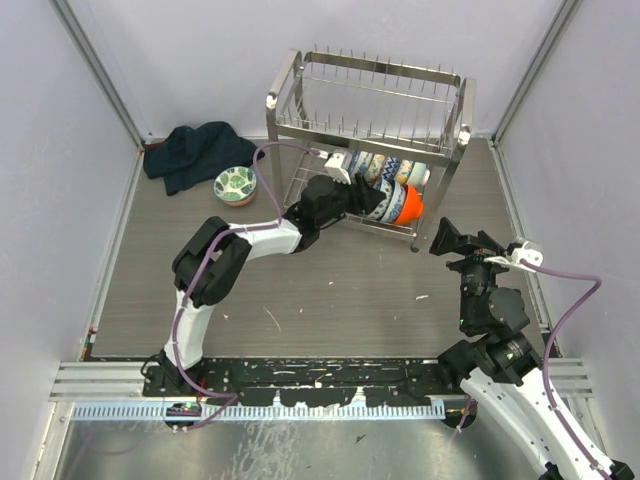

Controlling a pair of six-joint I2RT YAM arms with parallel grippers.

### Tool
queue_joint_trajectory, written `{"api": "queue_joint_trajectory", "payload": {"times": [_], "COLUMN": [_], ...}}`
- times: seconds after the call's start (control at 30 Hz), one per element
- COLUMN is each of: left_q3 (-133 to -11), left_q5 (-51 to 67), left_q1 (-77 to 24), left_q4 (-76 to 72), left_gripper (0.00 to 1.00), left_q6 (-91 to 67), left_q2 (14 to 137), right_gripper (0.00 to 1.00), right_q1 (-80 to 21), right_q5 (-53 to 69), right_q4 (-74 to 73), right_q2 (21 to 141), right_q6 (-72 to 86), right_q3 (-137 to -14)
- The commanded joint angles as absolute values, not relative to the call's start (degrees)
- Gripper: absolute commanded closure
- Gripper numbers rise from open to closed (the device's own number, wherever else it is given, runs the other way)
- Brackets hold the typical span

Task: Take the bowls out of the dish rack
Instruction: Pick up the bowl from the dish rack.

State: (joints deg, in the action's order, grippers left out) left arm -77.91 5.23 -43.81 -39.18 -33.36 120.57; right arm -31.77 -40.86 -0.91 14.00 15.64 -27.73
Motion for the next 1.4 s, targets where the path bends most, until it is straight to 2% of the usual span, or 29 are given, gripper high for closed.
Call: {"api": "queue_joint_trajectory", "payload": {"times": [0.0,0.43,0.8,1.1,1.37], "left_q3": [-79.8,-81.7,-82.0,-80.6,-75.7], "left_q5": [6.3,7.5,8.3,8.3,7.3], "left_q1": [-43.8,-43.8,-43.8,-43.8,-43.3], "left_q4": [-42.0,-42.8,-43.4,-45.0,-50.8], "left_gripper": [0.41,0.54,0.72,1.0,1.0], "left_q6": [-34.8,-36.8,-37.8,-37.8,-37.8], "left_q2": [122.8,125.8,127.2,126.2,122.2], "right_gripper": [0.0,0.0,0.0,0.0,0.0], "right_q1": [-32.0,-32.0,-32.0,-32.0,-32.0], "right_q5": [-41.1,-41.5,-41.4,-41.1,-41.4], "right_q4": [0.8,0.7,1.0,1.2,1.0], "right_q2": [14.2,14.2,14.4,14.7,14.3], "right_q6": [15.9,15.8,15.8,15.8,15.8], "right_q3": [-29.0,-28.9,-28.7,-28.8,-28.9]}}
